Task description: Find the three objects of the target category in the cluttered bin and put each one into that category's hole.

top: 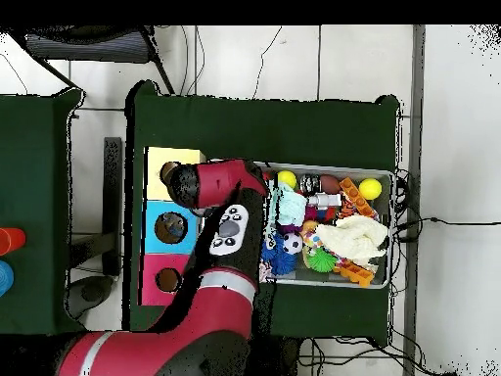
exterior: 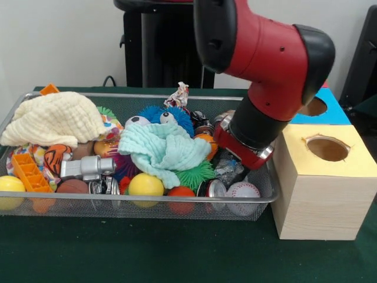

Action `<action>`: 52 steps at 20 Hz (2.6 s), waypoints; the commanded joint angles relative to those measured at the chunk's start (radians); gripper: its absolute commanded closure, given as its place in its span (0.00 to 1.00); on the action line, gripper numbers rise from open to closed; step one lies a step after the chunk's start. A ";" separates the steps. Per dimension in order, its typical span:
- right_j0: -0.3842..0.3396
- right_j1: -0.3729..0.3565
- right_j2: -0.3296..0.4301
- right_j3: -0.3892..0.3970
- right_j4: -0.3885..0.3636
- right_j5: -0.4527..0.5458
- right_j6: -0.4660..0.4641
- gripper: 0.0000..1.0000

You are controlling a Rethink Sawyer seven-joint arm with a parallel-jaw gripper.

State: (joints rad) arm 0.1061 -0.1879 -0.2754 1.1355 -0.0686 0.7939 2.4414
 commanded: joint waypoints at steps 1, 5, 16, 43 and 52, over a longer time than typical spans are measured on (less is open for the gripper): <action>-0.117 0.016 0.238 0.137 0.055 -0.140 -0.047 0.00; -0.142 -0.002 0.263 0.168 0.053 -0.156 -0.033 0.00; -0.128 0.061 0.206 0.074 -0.009 0.012 -0.032 0.00; -0.219 0.104 0.294 -0.066 0.080 0.538 -0.058 0.00; -0.238 0.022 0.306 -0.001 0.104 0.504 -0.027 0.00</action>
State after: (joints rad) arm -0.1003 -0.1238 -0.0741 1.0569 -0.0090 1.2251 2.4414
